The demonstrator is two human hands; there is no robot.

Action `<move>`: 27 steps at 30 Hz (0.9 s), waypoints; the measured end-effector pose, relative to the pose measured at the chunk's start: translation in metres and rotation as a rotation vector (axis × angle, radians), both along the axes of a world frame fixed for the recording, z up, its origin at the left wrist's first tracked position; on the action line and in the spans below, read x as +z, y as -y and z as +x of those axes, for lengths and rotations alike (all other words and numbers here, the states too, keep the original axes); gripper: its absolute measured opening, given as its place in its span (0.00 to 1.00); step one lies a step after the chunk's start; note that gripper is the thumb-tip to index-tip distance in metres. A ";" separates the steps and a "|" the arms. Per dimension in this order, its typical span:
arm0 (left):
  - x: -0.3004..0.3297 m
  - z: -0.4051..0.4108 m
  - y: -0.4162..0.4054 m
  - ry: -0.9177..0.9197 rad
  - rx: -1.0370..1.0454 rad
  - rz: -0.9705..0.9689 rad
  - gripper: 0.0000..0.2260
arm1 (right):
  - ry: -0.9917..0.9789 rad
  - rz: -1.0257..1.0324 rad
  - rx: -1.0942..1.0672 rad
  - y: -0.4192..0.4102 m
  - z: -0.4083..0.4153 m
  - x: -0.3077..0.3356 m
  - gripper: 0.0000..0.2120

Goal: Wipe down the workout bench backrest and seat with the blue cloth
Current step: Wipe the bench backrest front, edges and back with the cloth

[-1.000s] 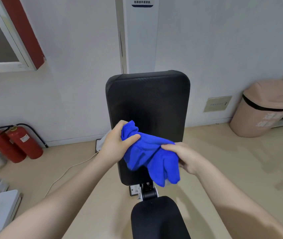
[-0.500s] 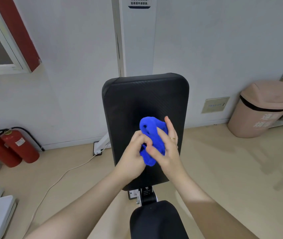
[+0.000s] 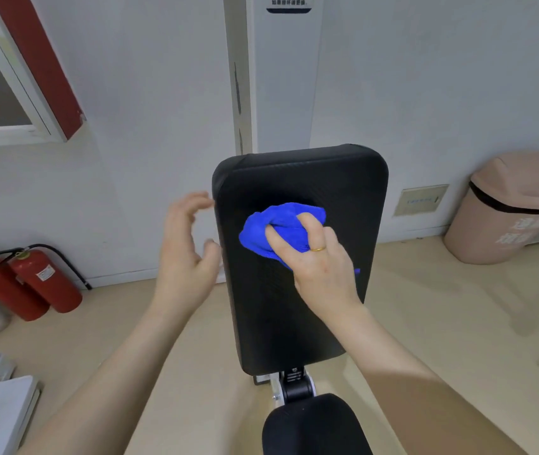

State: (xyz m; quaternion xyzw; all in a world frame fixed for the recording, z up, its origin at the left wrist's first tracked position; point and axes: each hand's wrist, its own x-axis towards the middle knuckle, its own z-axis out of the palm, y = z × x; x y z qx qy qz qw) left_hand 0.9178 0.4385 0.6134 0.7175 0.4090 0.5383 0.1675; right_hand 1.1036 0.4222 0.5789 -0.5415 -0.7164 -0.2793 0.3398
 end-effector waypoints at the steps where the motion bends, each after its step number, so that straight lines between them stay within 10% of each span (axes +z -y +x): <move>1: -0.001 -0.006 -0.008 0.013 0.045 -0.053 0.23 | 0.084 0.018 0.024 -0.009 -0.003 -0.002 0.35; 9: -0.009 -0.003 -0.029 0.122 -0.083 -0.452 0.20 | 0.459 0.195 0.216 -0.061 -0.041 0.002 0.13; 18: -0.017 0.000 -0.036 0.028 -0.160 -0.486 0.30 | 0.425 0.294 0.261 -0.069 0.059 0.012 0.13; 27: -0.014 -0.016 -0.037 0.128 -0.185 -0.594 0.31 | 0.333 0.258 0.298 -0.073 -0.040 0.010 0.03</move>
